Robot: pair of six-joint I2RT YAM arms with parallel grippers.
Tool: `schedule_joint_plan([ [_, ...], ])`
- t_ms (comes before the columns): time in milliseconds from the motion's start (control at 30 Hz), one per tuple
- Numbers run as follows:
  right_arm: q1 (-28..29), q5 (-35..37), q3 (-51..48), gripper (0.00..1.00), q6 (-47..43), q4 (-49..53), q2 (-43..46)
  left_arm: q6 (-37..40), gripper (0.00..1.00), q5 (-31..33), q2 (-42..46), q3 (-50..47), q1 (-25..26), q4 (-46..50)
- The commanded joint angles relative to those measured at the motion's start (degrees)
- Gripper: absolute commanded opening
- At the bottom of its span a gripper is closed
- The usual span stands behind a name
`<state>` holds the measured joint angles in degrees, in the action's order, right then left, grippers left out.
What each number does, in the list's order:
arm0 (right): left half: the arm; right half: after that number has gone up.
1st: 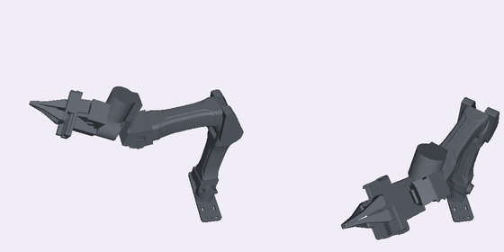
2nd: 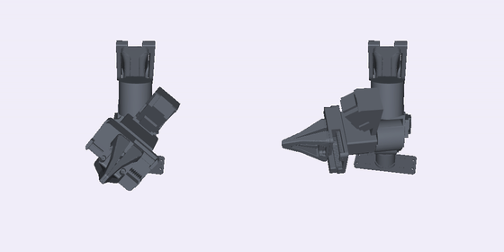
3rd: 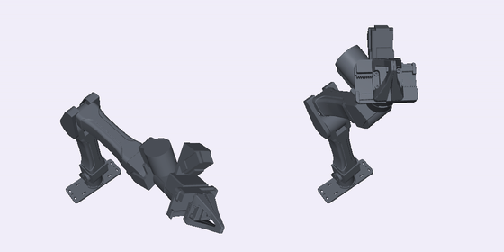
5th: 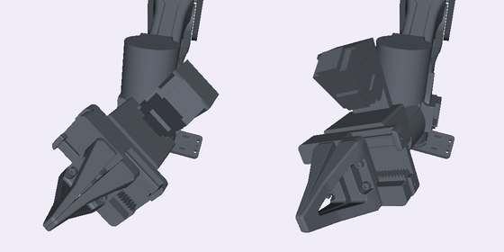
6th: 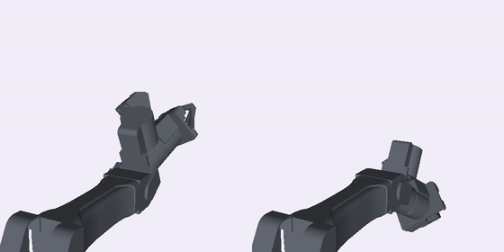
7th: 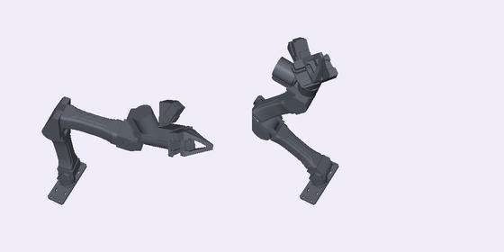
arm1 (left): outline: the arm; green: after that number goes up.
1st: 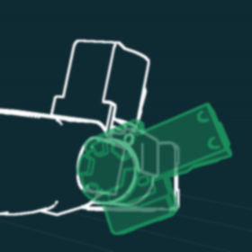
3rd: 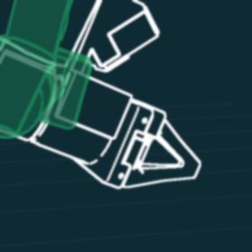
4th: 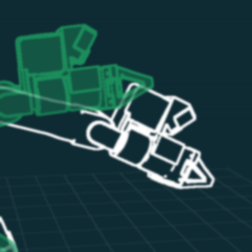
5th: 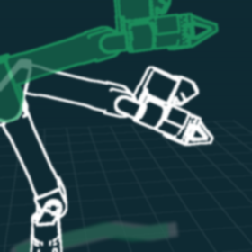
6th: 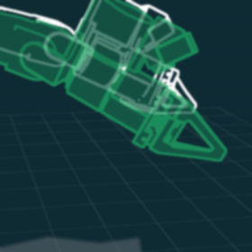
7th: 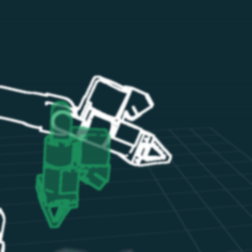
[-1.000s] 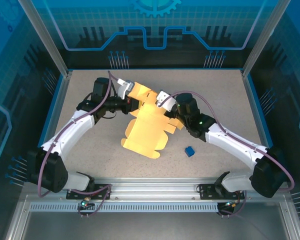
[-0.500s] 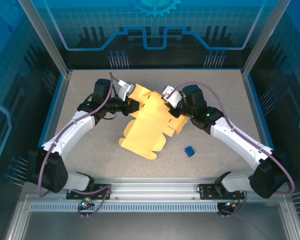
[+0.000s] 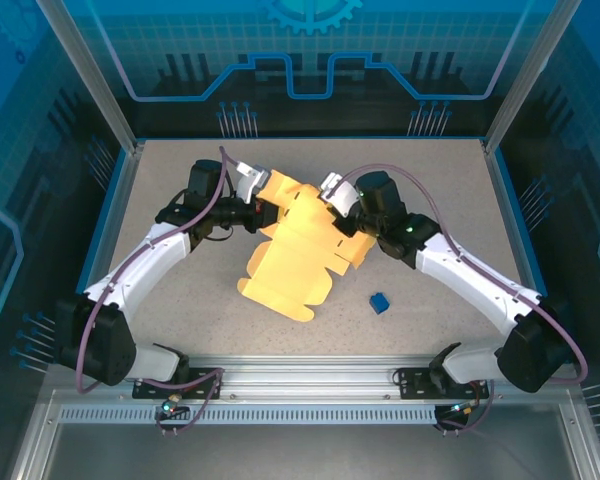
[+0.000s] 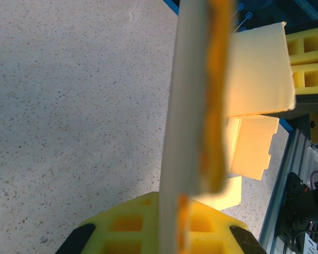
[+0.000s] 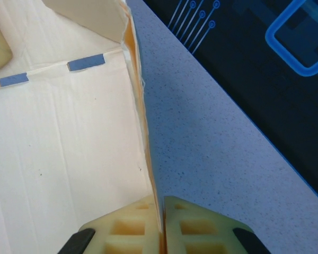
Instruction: Fold the paper box
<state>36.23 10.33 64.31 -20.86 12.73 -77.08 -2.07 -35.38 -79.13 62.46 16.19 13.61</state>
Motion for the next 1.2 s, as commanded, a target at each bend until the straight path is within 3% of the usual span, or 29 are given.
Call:
schedule_joint_plan([
  [0,2.09,9.37,-0.63,0.08,-1.38,-0.97,-1.14,-2.95,0.0,0.55,0.76,-0.14,-0.37,-4.08],
  [267,2.61,10.17,-0.94,0.07,-2.34,-2.01,-1.92,-3.2,0.0,1.03,-0.1,-0.41,-0.37,-4.43],
  [367,1.5,6.48,0.02,0.06,-1.03,0.13,-1.67,-2.71,0.01,1.64,0.11,-0.8,-0.37,-4.78],
  [633,-4.31,-10.62,3.62,0.04,6.79,10.87,-3.5,-2.48,0.3,6.39,-0.08,-2.73,-0.47,-5.19],
  [800,-8.05,-18.97,4.6,0.03,12.85,16.86,-8.73,-4.01,0.55,17.96,0.46,-4.53,-0.45,-4.9],
  [900,-10.51,-22.76,5.4,0.03,15.58,19.39,-12.51,-6.39,0.59,22.88,1.24,-5.37,-0.45,-4.04],
  [1033,-13.19,-23.01,7.08,0.04,18.24,21.35,-16.46,-11.1,0.59,20.89,3.77,-9.75,0.5,-8.81],
  [1167,-15.1,-20.62,9.76,0.03,19.27,22.66,-19.59,-12.76,0.6,22.24,5.52,-15.82,6.98,-16.18],
])
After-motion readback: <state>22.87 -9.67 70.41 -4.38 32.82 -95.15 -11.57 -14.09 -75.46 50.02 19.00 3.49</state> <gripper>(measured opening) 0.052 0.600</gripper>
